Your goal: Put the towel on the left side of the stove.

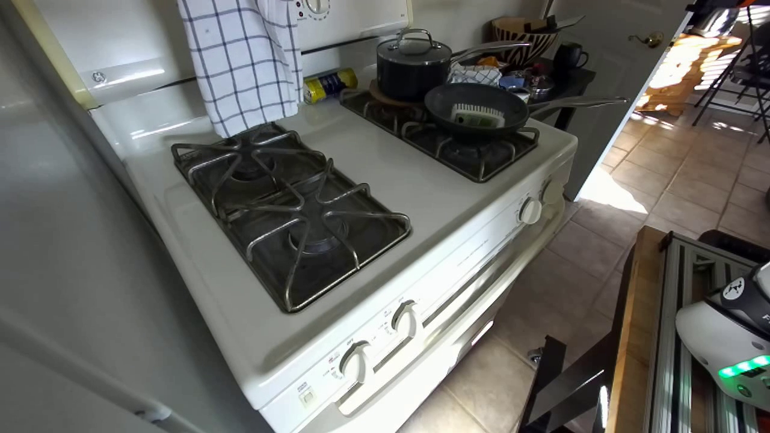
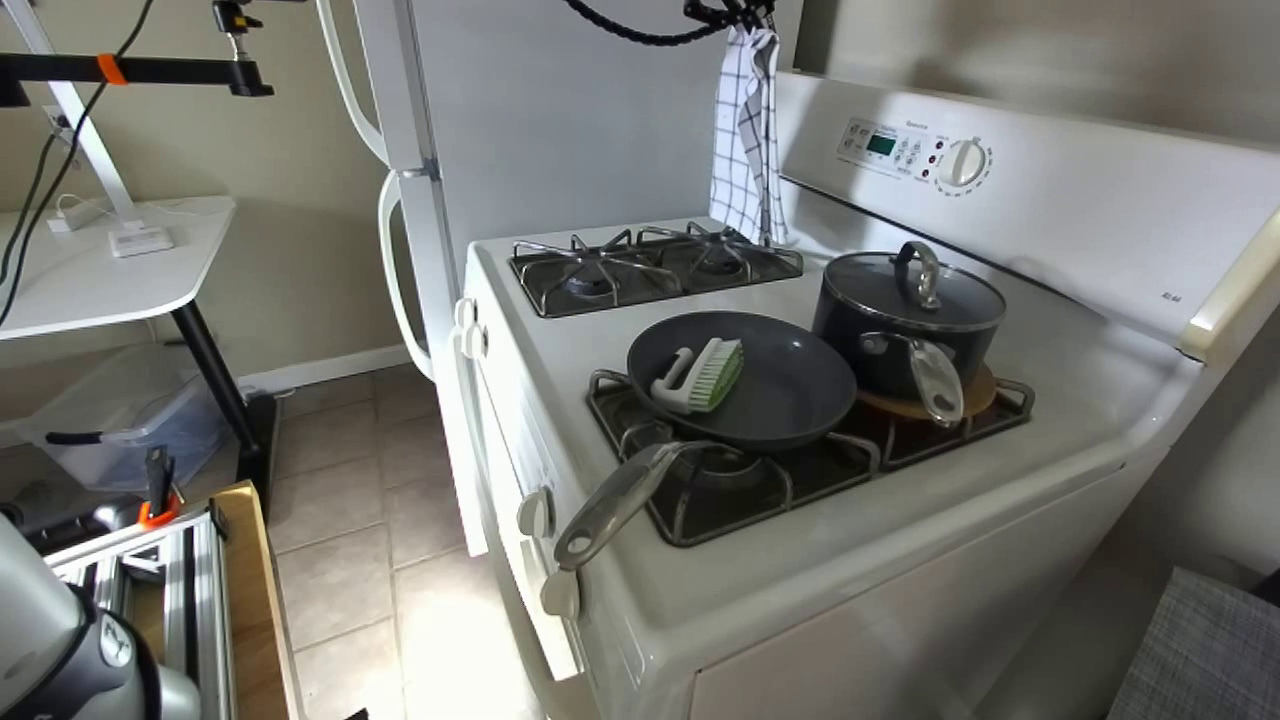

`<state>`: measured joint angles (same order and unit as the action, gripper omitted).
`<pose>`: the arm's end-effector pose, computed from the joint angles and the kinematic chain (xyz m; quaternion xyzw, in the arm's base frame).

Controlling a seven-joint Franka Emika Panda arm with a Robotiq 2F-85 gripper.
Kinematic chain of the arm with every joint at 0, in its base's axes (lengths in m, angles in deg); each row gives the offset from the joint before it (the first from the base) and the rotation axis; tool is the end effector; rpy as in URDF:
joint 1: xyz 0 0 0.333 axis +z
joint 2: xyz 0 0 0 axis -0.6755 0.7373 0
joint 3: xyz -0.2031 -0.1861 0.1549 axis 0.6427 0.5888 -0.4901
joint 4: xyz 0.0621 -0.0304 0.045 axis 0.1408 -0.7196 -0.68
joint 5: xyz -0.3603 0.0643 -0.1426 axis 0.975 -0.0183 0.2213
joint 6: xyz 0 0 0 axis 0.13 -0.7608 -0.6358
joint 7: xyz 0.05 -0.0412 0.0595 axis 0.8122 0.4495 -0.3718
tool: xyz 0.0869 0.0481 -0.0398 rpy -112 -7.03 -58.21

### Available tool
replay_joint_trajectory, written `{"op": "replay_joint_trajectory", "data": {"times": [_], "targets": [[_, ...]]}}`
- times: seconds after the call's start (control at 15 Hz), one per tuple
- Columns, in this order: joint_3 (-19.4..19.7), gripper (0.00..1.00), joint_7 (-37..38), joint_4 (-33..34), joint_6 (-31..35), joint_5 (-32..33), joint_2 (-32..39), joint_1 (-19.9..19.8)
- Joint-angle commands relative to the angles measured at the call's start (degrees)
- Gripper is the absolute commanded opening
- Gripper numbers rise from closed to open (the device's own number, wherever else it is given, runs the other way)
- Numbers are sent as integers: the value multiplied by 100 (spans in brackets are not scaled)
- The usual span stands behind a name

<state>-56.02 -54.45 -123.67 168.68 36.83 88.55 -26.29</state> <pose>0.7033 0.2262 0.6031 0.8582 0.3618 0.2708 0.2433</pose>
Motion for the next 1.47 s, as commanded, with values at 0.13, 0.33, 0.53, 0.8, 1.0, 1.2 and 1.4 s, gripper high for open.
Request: {"op": "replay_joint_trajectory", "data": {"times": [0.13, 0.33, 0.53, 0.8, 1.0, 1.2, 1.4], "targets": [[262, 0, 65, 1195, -353, 45, 830, 320], [8, 0, -222, 1187, -381, -261, 831, 252], [-262, 0, -771, 889, -576, -502, 608, 202], [-580, 0, -1526, 590, -1221, -954, 463, 62], [-743, 0, -2161, 361, -1693, -1304, 360, -94], [-695, 0, -2205, 615, -1731, -1278, 564, -32], [-700, 1, -2245, 599, -1748, -1290, 559, -52]]}}
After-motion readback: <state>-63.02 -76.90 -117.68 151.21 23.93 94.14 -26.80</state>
